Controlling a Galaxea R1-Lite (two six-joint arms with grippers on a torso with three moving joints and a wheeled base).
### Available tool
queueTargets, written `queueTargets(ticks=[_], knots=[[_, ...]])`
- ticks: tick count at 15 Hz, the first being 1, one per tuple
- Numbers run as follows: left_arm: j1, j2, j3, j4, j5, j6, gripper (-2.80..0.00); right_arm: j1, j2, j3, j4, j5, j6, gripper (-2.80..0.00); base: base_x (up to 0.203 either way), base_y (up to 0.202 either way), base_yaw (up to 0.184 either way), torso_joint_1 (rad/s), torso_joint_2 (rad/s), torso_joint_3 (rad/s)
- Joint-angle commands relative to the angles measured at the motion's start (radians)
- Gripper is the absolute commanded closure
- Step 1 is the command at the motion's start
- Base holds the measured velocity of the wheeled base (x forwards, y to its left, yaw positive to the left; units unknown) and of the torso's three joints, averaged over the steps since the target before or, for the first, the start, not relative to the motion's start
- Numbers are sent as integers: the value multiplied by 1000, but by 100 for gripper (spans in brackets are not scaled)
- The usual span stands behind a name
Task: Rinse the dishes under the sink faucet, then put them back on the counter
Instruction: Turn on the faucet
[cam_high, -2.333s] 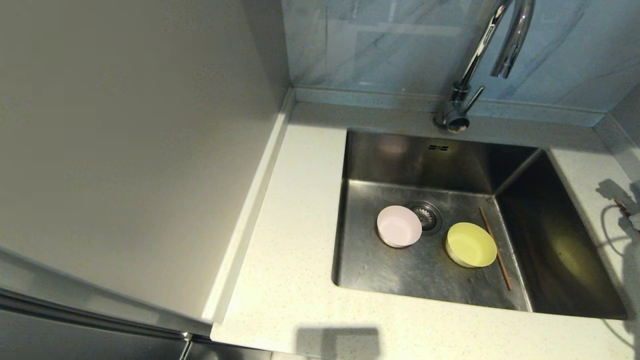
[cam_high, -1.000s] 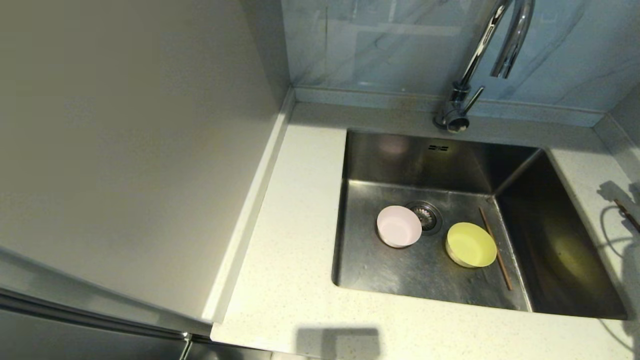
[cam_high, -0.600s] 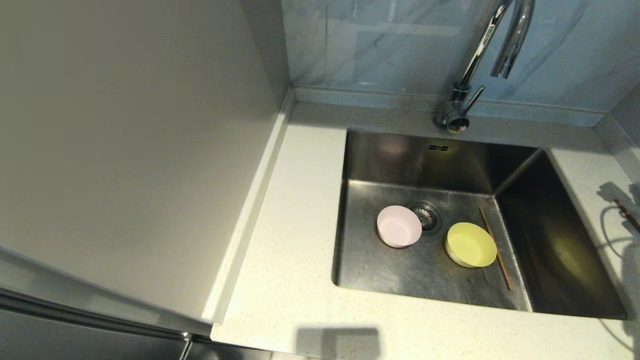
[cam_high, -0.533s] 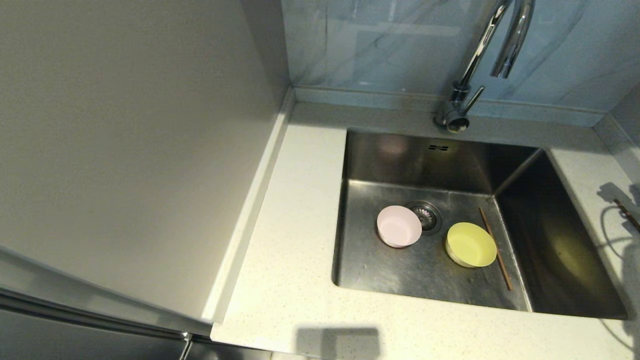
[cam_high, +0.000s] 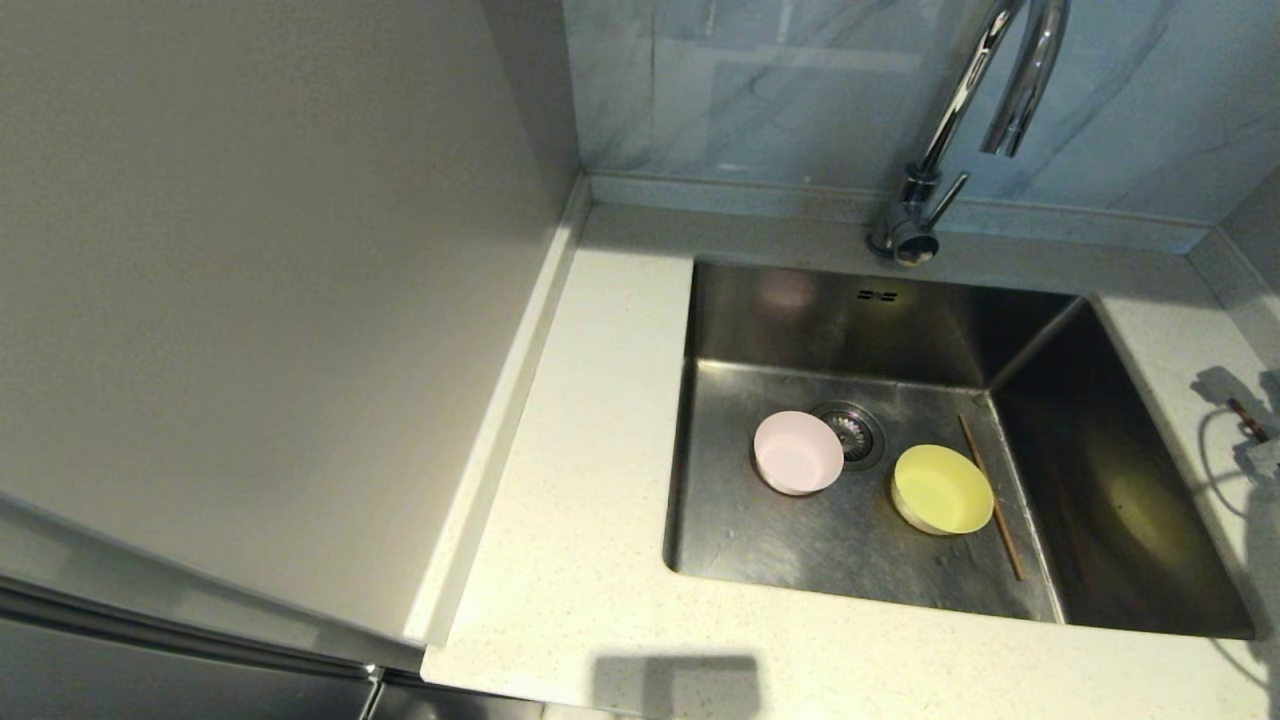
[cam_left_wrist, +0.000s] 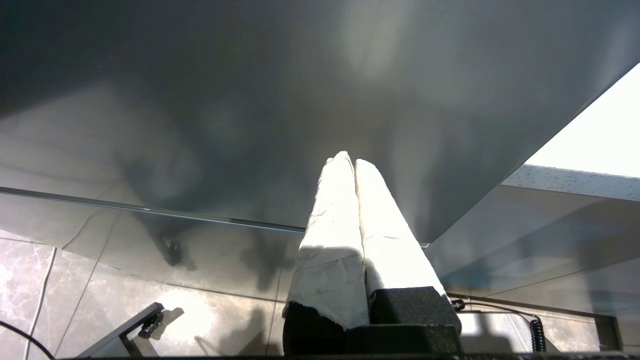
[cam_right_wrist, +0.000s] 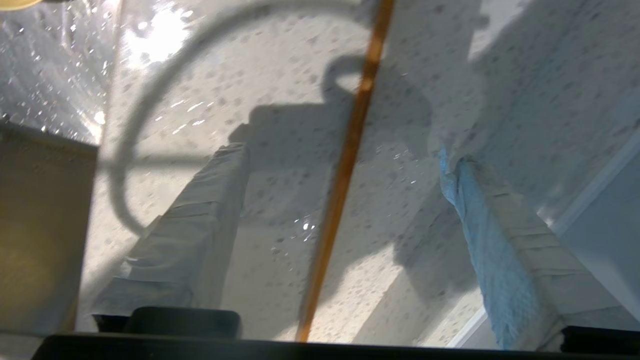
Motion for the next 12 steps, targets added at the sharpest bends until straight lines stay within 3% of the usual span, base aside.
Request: queueTargets(ticks=[1,12], knots=[[1,-3,0,0,0,0,0,2,27,-26,4,1,0,-280,0,0,0,0,0,0],[1,-3,0,0,0,0,0,-1,54,-45,35,7,2,-280,0,0,0,0,0,0]])
